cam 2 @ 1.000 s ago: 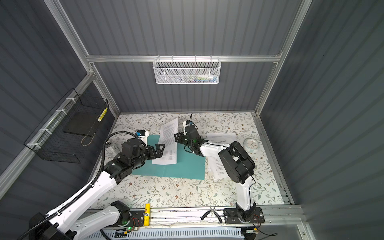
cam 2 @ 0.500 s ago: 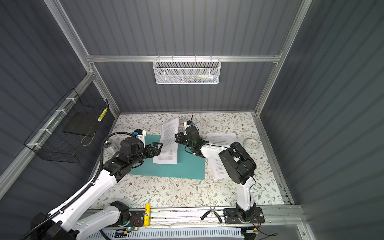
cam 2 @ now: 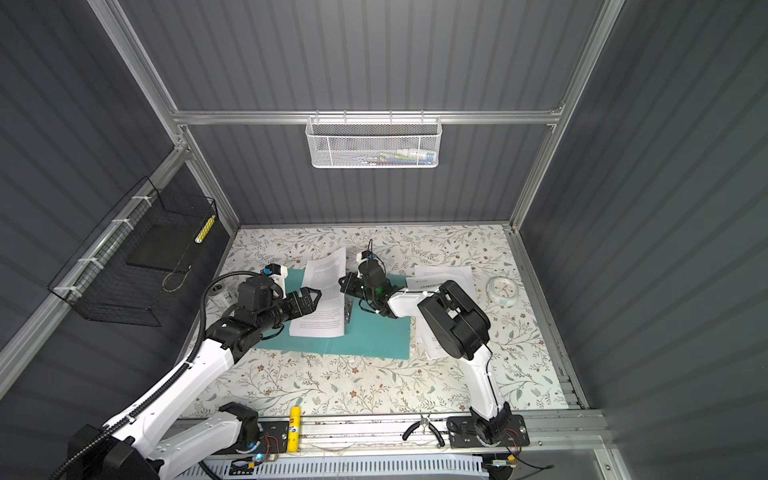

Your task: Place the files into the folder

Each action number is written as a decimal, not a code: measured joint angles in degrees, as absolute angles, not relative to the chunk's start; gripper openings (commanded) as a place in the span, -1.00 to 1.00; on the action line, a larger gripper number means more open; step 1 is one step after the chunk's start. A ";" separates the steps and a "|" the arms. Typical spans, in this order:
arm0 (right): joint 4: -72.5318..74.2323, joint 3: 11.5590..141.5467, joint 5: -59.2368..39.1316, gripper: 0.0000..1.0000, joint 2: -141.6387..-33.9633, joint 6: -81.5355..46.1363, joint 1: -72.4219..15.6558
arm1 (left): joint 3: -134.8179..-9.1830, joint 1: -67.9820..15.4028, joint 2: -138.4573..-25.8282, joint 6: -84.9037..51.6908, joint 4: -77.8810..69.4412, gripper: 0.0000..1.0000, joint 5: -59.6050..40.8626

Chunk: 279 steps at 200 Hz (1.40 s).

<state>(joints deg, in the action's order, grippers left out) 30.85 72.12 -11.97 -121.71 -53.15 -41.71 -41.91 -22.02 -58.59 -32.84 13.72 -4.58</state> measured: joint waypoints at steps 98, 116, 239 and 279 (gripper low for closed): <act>32.86 76.97 -10.44 -1.00 -126.93 -58.57 -42.81 | -40.29 -22.00 -56.95 -33.74 13.76 0.89 -4.29; 32.51 78.28 -10.83 -1.00 -128.42 -58.50 -43.35 | -39.77 -22.00 -56.73 -33.93 13.76 0.89 -4.27; 29.93 82.74 -11.51 -1.00 -129.99 -59.05 -46.63 | -38.06 -21.91 -55.31 -34.39 13.69 0.89 -3.95; 29.23 83.40 -10.20 -1.00 -130.15 -60.93 -46.83 | -37.32 -21.91 -53.84 -35.05 13.69 0.89 -3.18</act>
<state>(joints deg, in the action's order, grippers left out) 29.23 83.40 -10.20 -130.15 -60.93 -46.83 -37.32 -21.91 -53.84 -35.05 13.69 -3.18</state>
